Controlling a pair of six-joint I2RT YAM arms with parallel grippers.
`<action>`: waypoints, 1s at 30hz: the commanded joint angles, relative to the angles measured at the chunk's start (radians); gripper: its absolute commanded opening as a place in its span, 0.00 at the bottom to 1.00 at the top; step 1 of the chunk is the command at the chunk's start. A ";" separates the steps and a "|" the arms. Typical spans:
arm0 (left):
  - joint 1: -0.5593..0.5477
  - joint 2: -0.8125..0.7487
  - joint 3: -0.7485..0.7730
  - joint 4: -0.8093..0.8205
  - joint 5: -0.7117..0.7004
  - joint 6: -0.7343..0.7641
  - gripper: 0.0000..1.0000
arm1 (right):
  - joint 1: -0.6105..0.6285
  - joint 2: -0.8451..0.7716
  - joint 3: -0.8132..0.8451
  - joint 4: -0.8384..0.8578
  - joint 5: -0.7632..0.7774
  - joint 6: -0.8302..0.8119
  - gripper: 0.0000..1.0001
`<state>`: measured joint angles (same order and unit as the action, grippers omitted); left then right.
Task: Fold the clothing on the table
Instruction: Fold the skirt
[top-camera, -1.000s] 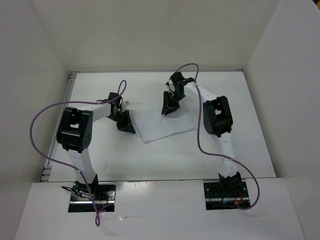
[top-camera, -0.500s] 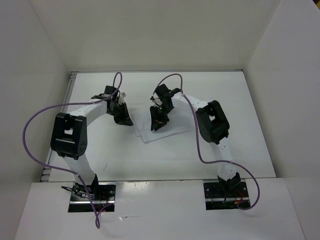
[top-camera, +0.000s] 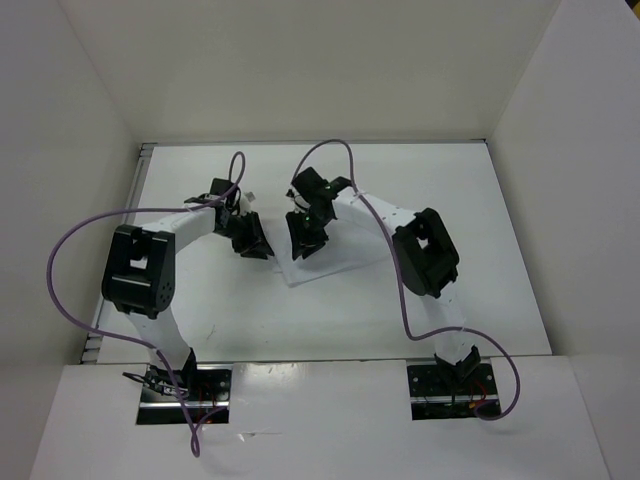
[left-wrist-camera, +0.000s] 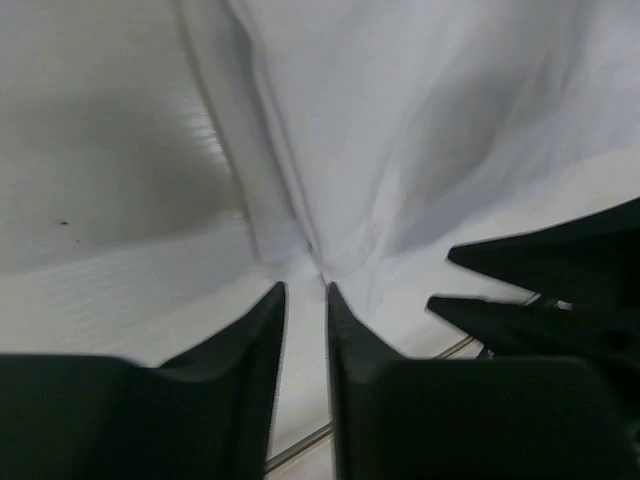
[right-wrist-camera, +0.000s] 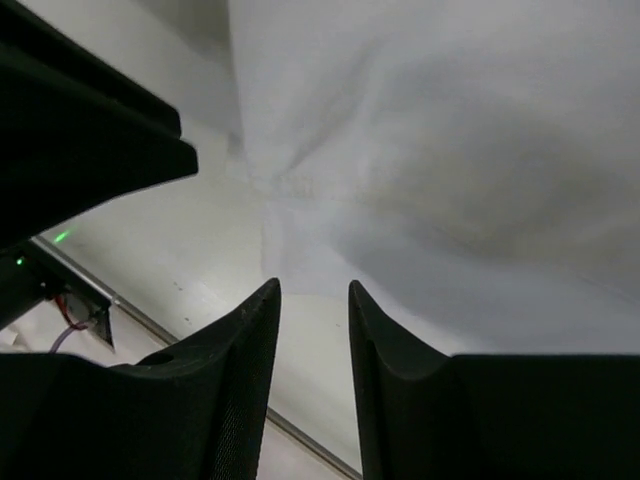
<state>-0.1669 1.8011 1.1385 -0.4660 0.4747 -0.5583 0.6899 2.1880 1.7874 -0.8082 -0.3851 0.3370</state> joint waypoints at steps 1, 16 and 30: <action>-0.014 -0.097 0.006 -0.003 0.106 -0.017 0.38 | -0.056 -0.157 -0.031 -0.011 0.185 0.017 0.39; -0.134 -0.154 -0.127 0.042 0.147 -0.094 0.56 | -0.486 -0.355 -0.367 0.029 0.226 0.051 0.45; -0.210 -0.172 -0.146 0.043 -0.092 -0.158 0.56 | -0.578 -0.316 -0.431 0.060 0.186 0.013 0.45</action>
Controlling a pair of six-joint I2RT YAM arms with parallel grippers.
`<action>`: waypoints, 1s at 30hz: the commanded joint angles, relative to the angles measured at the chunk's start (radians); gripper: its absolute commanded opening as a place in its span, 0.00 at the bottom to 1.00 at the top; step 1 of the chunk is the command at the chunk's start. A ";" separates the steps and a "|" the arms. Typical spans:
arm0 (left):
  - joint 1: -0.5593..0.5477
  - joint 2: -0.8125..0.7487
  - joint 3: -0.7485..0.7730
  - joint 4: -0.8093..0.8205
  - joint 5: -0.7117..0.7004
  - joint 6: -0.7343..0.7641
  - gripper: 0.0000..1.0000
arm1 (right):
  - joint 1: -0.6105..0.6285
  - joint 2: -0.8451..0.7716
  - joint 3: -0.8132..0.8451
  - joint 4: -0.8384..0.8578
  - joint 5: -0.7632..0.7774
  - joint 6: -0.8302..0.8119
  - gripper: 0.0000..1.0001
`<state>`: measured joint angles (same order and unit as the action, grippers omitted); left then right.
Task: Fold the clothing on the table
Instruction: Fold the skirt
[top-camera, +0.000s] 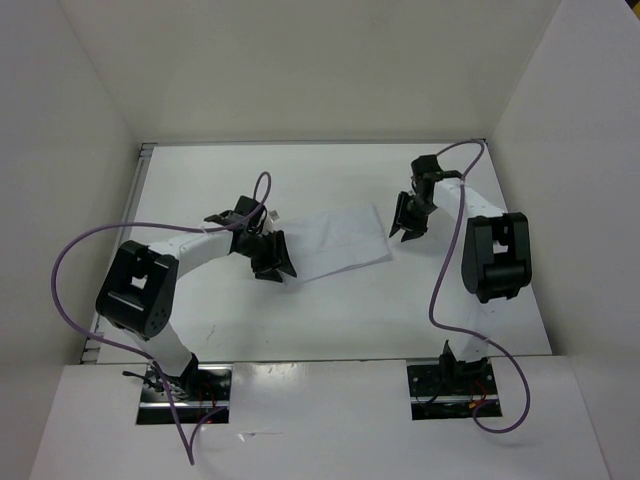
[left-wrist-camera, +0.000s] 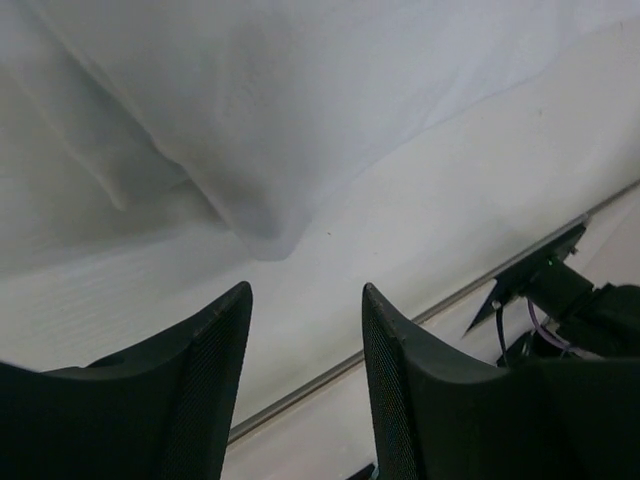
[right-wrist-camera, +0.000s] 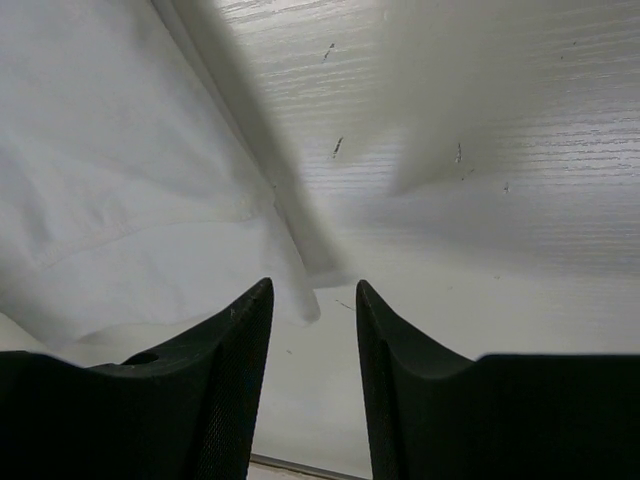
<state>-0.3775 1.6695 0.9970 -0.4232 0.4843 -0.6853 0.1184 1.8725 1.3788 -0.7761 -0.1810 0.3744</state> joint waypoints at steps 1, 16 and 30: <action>0.000 -0.056 -0.014 0.000 -0.116 -0.040 0.56 | -0.006 0.010 -0.032 0.037 -0.018 -0.025 0.45; 0.000 -0.056 -0.095 0.058 -0.136 -0.091 0.56 | -0.049 0.065 -0.116 0.117 -0.261 -0.034 0.42; -0.009 0.004 -0.095 0.109 -0.116 -0.102 0.56 | -0.049 -0.024 -0.155 0.106 -0.301 -0.034 0.42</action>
<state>-0.3824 1.6539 0.9089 -0.3370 0.3557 -0.7677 0.0715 1.8980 1.2388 -0.6842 -0.4583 0.3500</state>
